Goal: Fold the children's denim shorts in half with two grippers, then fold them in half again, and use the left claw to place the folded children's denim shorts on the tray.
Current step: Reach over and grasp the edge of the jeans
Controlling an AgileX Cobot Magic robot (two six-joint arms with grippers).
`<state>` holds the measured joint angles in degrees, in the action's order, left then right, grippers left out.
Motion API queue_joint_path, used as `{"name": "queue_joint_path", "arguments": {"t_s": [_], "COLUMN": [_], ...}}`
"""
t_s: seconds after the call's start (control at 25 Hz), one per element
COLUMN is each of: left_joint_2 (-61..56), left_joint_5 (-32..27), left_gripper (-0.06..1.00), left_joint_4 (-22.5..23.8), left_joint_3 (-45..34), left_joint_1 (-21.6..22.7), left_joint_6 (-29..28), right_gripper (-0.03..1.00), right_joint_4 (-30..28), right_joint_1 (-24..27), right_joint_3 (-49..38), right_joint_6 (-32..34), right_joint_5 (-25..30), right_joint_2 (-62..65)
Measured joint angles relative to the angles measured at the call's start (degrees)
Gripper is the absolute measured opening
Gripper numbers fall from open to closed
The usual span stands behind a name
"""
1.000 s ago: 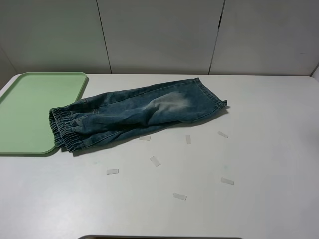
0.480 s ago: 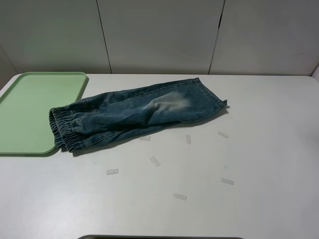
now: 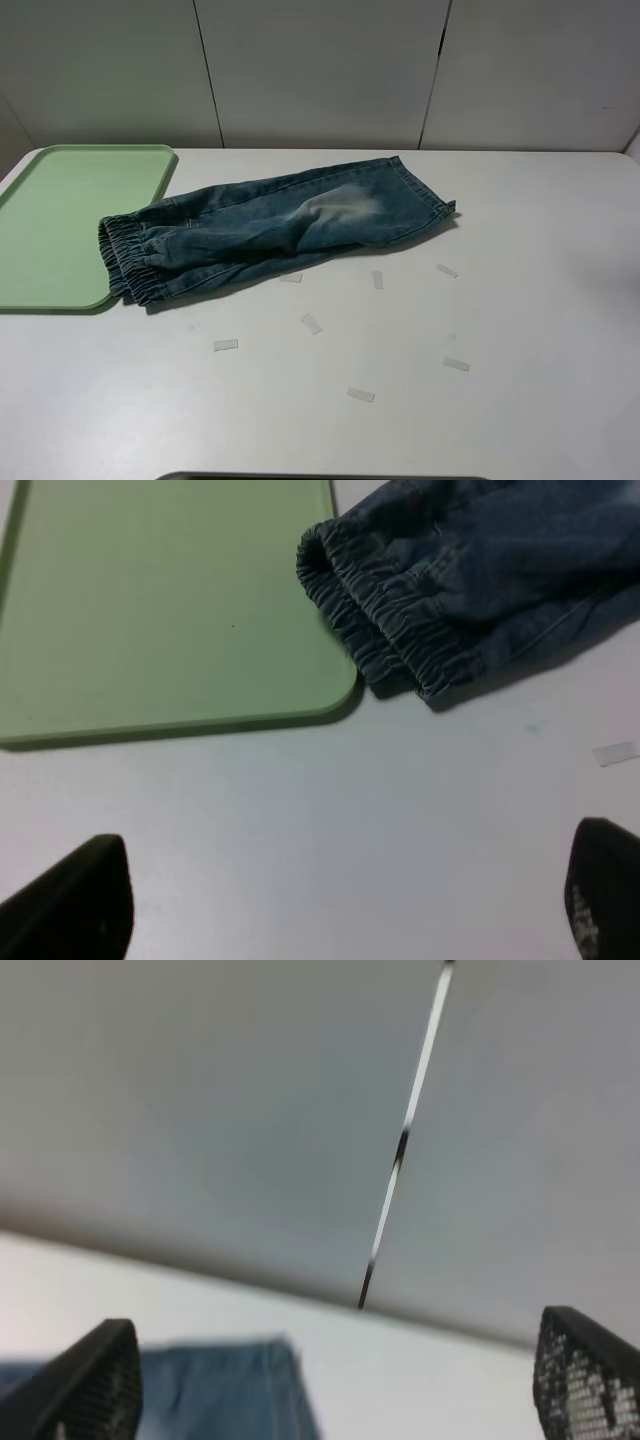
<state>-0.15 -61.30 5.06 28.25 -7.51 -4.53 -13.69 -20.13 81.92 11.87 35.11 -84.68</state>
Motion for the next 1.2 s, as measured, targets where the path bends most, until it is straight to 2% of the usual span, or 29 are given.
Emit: {"name": "queue_joint_path", "arguments": {"t_s": [0.2,0.32,0.56,0.72,0.96,1.2], "left_joint_2": [0.0,0.0,0.0,0.0,0.0,0.0], "left_joint_5": [0.0,0.0,0.0,0.0,0.0,0.0], "left_gripper": [0.86,0.86,0.86,0.86,0.86,0.86], "left_joint_4": [0.0,0.0,0.0,0.0,0.0,-0.1], "left_joint_3": [0.0,0.0,0.0,0.0,0.0,0.0], "left_joint_1": [0.0,0.0,0.0,0.0,0.0,0.0], "left_joint_6": [0.0,0.0,0.0,0.0,0.0,0.0], "right_gripper": [0.60,0.60,0.60,0.60,0.60,0.60], "right_joint_4": [5.9,12.0,27.9,34.3,37.5,37.0], "right_joint_1": [0.0,0.0,0.0,0.0,0.0,0.7], "right_joint_3": [0.0,0.0,0.0,0.0,0.9,6.4], "right_joint_6": [-4.6,-7.2,-20.3,-27.4,-33.4,-34.6], "right_joint_5": [6.4,7.1,7.3,7.4,8.2,10.2], "right_joint_2": [-3.2,-4.1,-6.3,-10.5,-18.0,-27.0]}}
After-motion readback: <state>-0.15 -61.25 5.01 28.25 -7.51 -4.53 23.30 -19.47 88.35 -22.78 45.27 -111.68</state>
